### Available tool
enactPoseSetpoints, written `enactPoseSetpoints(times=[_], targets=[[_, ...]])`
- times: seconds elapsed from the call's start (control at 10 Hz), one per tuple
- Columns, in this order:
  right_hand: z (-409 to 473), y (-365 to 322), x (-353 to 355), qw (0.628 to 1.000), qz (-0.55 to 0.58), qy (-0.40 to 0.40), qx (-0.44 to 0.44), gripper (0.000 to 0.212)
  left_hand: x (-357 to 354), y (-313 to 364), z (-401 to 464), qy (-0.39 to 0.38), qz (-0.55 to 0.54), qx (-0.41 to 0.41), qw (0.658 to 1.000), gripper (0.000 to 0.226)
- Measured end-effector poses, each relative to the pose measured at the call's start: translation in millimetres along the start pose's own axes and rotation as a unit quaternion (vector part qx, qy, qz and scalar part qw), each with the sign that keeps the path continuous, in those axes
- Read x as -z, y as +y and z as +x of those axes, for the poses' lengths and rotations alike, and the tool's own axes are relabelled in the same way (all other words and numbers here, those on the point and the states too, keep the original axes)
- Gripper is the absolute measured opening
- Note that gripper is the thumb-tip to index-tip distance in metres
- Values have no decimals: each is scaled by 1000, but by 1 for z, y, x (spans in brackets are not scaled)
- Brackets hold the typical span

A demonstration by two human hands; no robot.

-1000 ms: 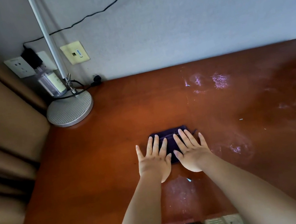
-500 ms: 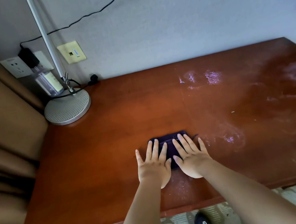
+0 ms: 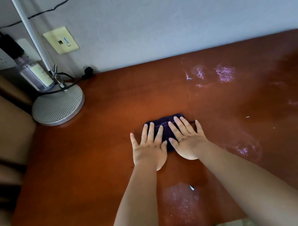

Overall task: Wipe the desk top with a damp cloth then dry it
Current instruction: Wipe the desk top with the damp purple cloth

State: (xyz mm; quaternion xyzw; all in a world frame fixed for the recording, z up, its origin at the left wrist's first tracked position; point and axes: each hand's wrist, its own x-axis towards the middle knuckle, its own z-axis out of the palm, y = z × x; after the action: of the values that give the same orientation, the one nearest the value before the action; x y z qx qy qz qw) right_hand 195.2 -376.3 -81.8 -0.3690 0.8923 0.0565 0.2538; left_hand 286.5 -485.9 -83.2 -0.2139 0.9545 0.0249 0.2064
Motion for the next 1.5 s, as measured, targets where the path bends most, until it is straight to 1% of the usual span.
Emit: enactPoseSetpoints(times=[0.3,0.7,0.8,1.0,1.1,1.2,1.3,1.4,1.5], targets=[[-16,-2,-6,1000,-17,-16,2,58,-4,6,-22,-20,-34,15,999,54],[-70,-13,-35,999,-17,-30,1,58,-26,15,-77,-31,-21,4,999,55],[-78,-13,-36,999,-26,-36,8,59,-29,15,-85,-36,-6,-5,999,56],[-87,1,-19,997,13,-11,72,61,-26,1,-87,-28,38,-53,998,55],[-92,2,-16,997,11,-1,81,59,-30,-3,-92,-19,46,-67,997,54],[-100,1,-20,993,-26,49,106,51,-32,-7,-98,-1,49,-83,995,54],[-107,5,-20,982,-62,106,145,45,-26,-17,-101,39,53,-121,990,53],[-110,7,-15,979,-83,98,159,44,-19,-21,-104,64,65,-158,983,47],[-109,4,-10,972,-138,75,174,37,-17,-17,-105,73,78,-159,981,45]])
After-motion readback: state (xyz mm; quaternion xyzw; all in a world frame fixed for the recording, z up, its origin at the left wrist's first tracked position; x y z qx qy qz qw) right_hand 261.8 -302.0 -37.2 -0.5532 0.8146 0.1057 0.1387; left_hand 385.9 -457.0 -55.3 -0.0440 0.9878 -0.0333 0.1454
